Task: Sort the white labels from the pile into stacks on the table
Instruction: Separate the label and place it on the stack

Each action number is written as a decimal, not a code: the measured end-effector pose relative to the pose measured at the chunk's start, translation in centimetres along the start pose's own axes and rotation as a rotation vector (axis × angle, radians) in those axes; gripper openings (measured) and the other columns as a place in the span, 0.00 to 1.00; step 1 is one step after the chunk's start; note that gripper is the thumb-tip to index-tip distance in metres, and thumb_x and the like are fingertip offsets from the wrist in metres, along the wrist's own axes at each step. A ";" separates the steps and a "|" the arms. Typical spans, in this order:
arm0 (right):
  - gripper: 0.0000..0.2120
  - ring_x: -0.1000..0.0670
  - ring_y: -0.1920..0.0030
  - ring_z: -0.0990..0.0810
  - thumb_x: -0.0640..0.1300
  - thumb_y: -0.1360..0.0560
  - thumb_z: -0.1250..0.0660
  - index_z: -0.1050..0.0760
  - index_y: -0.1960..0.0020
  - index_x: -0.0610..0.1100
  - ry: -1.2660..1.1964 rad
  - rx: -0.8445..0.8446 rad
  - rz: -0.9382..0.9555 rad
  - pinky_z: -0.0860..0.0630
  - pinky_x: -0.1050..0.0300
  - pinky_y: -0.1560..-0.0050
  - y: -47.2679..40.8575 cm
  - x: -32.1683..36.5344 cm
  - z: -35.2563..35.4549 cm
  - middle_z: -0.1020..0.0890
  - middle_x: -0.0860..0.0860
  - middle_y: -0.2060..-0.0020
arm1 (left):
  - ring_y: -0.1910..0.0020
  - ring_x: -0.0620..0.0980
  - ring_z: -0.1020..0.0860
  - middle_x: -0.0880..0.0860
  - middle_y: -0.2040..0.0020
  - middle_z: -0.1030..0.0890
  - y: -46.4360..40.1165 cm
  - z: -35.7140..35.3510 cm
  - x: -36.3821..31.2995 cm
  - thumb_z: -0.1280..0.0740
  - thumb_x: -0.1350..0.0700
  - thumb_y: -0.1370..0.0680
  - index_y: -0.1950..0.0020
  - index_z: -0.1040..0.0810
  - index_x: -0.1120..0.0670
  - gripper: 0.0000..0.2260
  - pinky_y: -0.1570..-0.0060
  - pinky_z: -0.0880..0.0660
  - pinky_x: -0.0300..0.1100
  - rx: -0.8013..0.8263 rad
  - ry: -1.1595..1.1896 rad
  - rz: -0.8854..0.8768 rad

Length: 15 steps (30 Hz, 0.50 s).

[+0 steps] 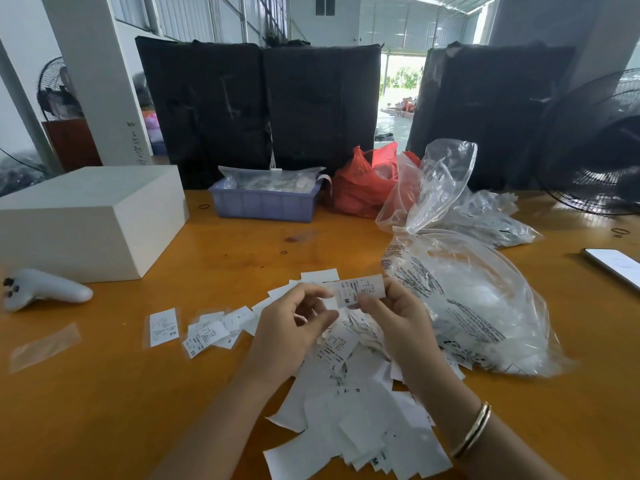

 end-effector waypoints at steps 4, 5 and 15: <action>0.06 0.30 0.54 0.23 0.41 0.24 0.34 0.22 0.55 0.38 0.027 -0.003 -0.006 0.25 0.30 0.51 -0.1 0.0 0.2 0.19 0.35 0.57 | 0.58 0.34 0.23 0.38 0.60 0.20 0.0 0.3 0.0 0.30 0.55 0.25 0.54 0.23 0.40 0.09 0.60 0.26 0.26 -0.032 0.015 -0.003; 0.07 0.30 0.55 0.23 0.42 0.24 0.34 0.23 0.55 0.37 0.051 0.006 0.000 0.24 0.32 0.53 -0.1 0.1 0.1 0.20 0.35 0.58 | 0.57 0.34 0.22 0.38 0.61 0.19 -0.1 0.4 0.2 0.30 0.55 0.24 0.55 0.23 0.40 0.09 0.60 0.26 0.26 -0.039 0.031 0.005; 0.06 0.56 0.69 0.24 0.44 0.24 0.34 0.26 0.53 0.55 0.294 0.009 0.161 0.28 0.61 0.70 0.3 1.7 -0.5 0.19 0.56 0.66 | 0.60 0.40 0.18 0.41 0.62 0.16 -0.2 -0.1 1.6 0.28 0.55 0.27 0.57 0.20 0.45 0.05 0.62 0.23 0.31 -0.001 0.147 0.108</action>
Point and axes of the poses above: each hand's wrist, its own y-axis away from the middle knuckle, its own z-axis out of the back of the hand, x = y × z, the point moved 10 cm from there along -y, towards the middle knuckle
